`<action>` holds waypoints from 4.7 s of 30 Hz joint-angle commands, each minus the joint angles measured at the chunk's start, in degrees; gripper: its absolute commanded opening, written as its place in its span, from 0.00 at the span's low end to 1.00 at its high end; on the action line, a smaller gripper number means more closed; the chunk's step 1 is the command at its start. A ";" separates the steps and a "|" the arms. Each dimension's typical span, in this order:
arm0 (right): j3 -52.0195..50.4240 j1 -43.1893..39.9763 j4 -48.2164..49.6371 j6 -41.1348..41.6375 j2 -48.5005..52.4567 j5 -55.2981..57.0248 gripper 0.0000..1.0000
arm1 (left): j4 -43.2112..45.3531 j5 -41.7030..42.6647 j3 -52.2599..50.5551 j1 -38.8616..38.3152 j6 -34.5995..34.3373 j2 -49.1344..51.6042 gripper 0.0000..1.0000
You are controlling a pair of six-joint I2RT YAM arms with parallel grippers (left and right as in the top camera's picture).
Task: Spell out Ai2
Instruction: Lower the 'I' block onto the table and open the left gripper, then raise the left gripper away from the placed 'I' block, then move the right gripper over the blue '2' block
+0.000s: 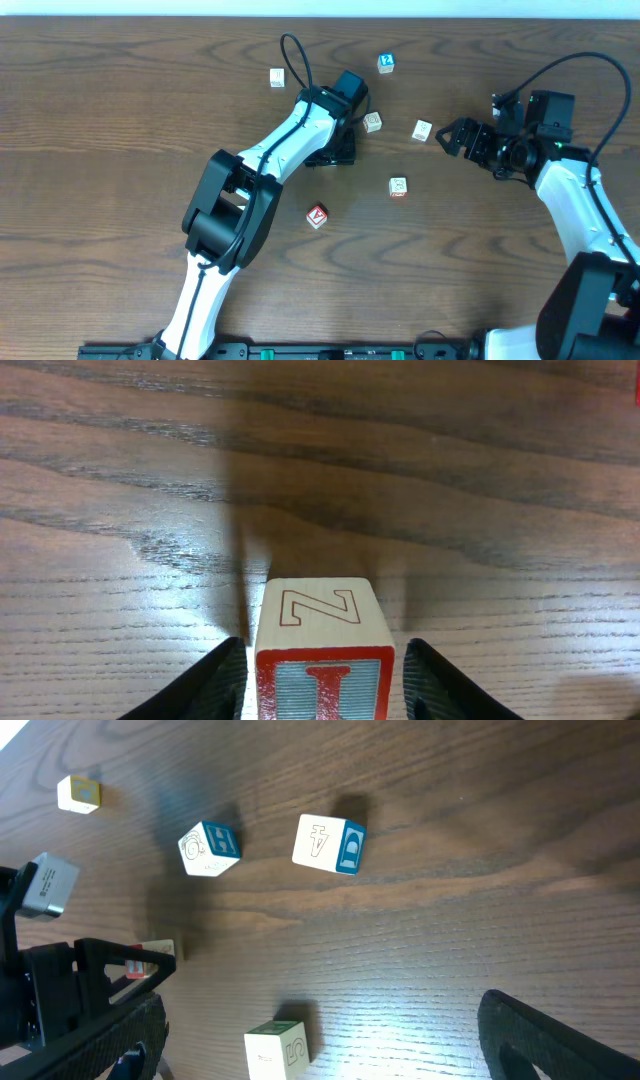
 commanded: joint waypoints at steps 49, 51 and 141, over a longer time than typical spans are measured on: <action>1.22 -0.42 0.11 -0.94 0.22 -0.42 0.99 | -23.28 -6.45 31.78 2.03 9.66 -2.45 0.63; 1.22 -0.42 0.11 -0.94 0.22 -0.42 0.99 | -23.87 -6.43 31.78 2.03 9.60 -2.45 0.64; 8.20 20.17 12.87 -3.82 0.35 12.31 0.99 | -31.52 -4.72 31.74 21.75 8.81 -2.43 0.95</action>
